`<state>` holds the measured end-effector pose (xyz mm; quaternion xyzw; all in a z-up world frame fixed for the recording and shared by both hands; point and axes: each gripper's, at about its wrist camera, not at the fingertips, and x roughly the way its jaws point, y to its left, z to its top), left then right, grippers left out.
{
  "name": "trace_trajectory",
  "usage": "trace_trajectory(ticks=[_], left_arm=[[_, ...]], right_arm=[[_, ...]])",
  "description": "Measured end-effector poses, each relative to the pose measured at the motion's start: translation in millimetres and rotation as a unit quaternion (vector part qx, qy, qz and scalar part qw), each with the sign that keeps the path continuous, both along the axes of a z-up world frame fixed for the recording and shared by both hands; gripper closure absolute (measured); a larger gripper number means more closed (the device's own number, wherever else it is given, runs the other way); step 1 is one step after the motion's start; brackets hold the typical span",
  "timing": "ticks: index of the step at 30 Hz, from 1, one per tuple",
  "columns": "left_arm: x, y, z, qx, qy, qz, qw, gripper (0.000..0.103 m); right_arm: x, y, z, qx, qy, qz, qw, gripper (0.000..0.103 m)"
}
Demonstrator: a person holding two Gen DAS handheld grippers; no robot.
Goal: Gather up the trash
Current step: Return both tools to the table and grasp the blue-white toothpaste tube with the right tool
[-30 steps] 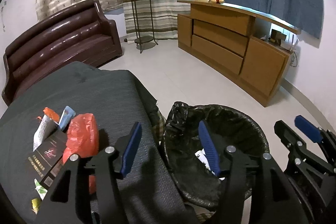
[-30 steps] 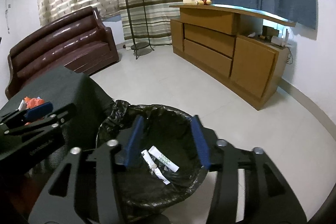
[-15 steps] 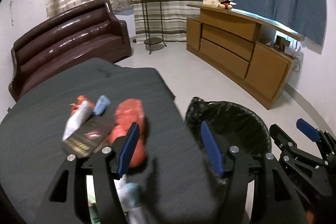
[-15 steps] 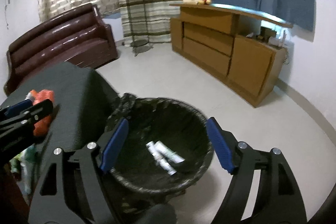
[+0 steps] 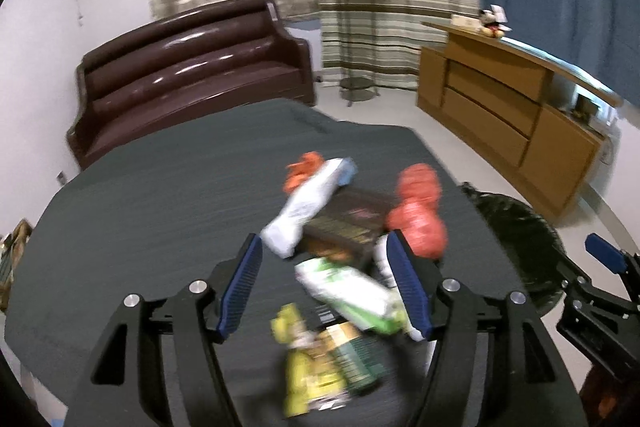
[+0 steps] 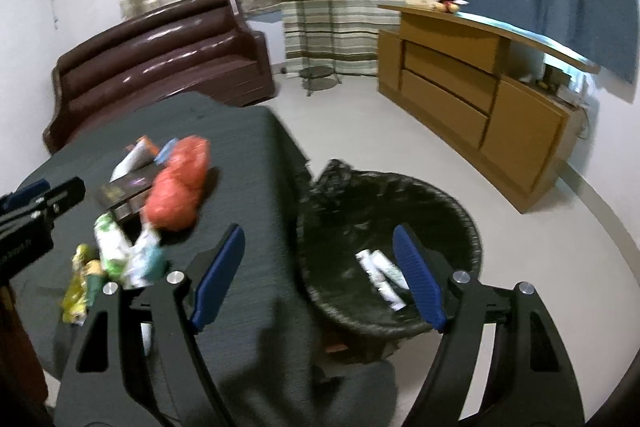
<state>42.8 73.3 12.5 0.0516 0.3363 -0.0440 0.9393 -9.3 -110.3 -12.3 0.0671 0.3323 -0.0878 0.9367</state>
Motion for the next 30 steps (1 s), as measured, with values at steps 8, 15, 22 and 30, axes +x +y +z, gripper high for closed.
trace_trajectory(ticks=[8, 15, 22, 30], left_arm=[[-3, 55, -9, -0.001, 0.008, 0.057, 0.9984, 0.039], [-12, 97, -26, -0.004, 0.024, 0.087, 0.9959, 0.039], [-16, 112, -34, -0.012, 0.032, 0.094, 0.995, 0.039], [-19, 104, -38, -0.015, 0.038, 0.077, 0.9962, 0.039]], right_arm=[[1, 53, -3, -0.016, 0.013, 0.055, 0.998, 0.036], [0, 90, -13, -0.027, 0.033, 0.091, 0.995, 0.046], [0, 104, -27, -0.03, 0.062, 0.099, 0.993, 0.068], [-4, 96, -28, -0.03, 0.059, 0.091, 0.994, 0.085]])
